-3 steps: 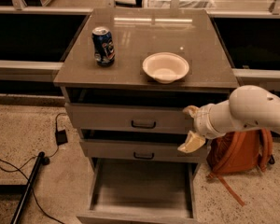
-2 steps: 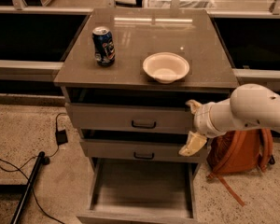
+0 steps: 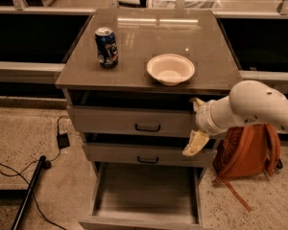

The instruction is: Open top drawer

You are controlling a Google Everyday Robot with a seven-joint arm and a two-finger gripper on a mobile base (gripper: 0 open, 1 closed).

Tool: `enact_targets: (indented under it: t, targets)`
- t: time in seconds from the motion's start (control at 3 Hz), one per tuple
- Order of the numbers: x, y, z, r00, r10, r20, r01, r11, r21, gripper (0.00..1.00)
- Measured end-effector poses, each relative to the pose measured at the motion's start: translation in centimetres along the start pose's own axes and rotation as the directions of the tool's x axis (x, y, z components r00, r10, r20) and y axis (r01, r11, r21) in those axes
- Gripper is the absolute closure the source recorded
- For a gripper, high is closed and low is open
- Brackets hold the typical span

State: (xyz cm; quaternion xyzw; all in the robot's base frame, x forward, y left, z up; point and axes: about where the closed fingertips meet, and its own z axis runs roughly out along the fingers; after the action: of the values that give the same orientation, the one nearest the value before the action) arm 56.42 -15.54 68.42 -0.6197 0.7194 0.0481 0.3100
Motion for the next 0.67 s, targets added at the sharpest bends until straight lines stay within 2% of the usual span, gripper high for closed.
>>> enact_targets:
  t: [0.33, 0.67]
  targets:
    - [0.22, -1.09, 1.31, 1.000, 0.004, -0.007, -0.004, 0.9998, -0.018, 0.00]
    - [0.57, -1.10, 2.30, 1.000, 0.015, -0.007, -0.015, 0.9992, -0.038, 0.11]
